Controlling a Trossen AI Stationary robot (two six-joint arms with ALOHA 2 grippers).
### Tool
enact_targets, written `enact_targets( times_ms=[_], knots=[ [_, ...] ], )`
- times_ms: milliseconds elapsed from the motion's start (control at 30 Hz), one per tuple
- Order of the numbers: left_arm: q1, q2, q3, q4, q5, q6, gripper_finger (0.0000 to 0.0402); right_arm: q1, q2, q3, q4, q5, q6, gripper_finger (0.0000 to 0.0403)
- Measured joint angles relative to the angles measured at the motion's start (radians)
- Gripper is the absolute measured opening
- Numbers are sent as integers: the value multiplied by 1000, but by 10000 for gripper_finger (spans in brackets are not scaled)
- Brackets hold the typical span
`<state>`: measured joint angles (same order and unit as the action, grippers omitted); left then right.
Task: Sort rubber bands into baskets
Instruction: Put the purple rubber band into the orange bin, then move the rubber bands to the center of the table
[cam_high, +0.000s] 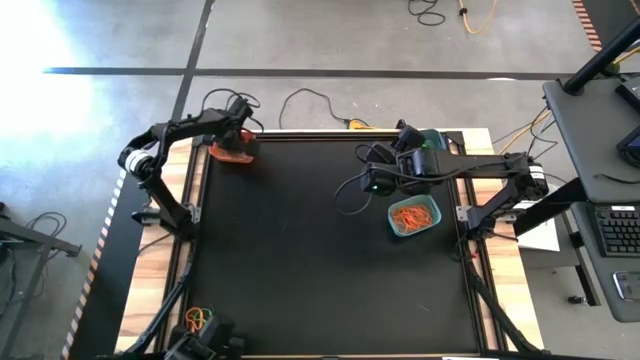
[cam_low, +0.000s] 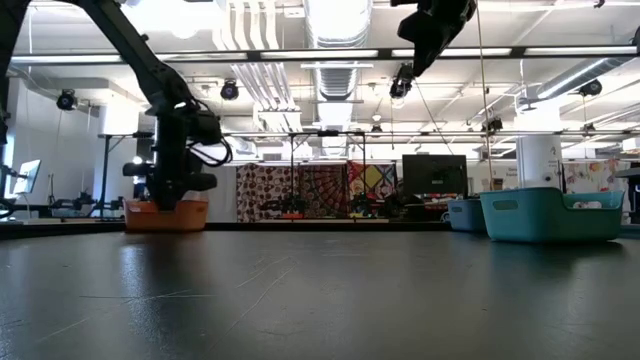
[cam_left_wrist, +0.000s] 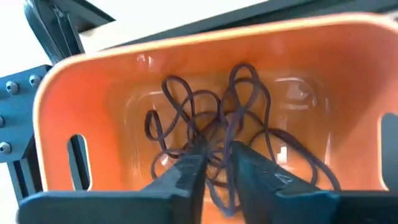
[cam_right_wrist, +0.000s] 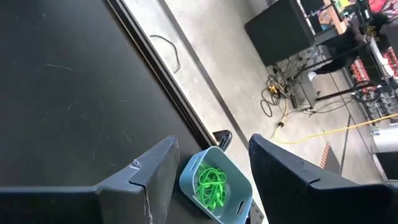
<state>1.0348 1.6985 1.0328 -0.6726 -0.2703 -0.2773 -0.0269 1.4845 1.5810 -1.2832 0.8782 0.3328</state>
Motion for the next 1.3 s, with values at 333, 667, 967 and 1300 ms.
enact_targets(
  times_ms=[333, 667, 967, 1300],
  knots=[
    [-49, -158, -1, -91, 1, -17, 167, 5, -17, 0, -14, -71, 24, 189],
    [-400, -519, -35, -192, 280, -204, 189, 36, -13, -59, 99, -59, 52, 189],
    [-1019, -638, -94, -254, 283, -442, 189, 84, -9, -284, 487, -179, 48, 189],
    [-1497, -561, -170, -256, 238, -751, 189, 158, -9, -297, 638, -233, 48, 189]
  ],
)
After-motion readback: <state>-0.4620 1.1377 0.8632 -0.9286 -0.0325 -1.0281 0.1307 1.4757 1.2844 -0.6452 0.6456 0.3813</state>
